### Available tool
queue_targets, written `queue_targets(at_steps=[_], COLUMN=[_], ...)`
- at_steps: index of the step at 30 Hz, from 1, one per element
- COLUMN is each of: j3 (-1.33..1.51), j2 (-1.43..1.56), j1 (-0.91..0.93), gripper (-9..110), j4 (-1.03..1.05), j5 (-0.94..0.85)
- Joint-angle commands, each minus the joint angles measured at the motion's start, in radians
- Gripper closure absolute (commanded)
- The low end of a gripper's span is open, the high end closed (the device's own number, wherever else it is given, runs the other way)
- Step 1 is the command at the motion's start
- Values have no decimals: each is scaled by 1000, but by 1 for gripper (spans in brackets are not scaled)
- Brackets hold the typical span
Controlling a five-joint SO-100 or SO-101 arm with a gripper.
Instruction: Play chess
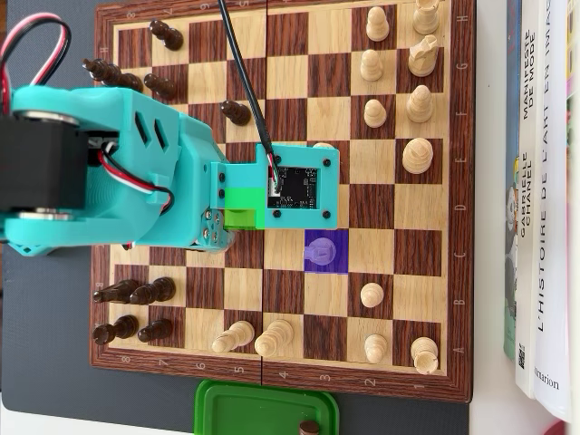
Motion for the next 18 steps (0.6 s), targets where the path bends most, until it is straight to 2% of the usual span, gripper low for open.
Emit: queue_targets(at_steps=[1,5,18], j3=[-32,-32,-32], j2=[8,11,9], j1=[9,9,9], gripper=[85,92,96], j4=[2,0,3], j5=[-6,-6,-6])
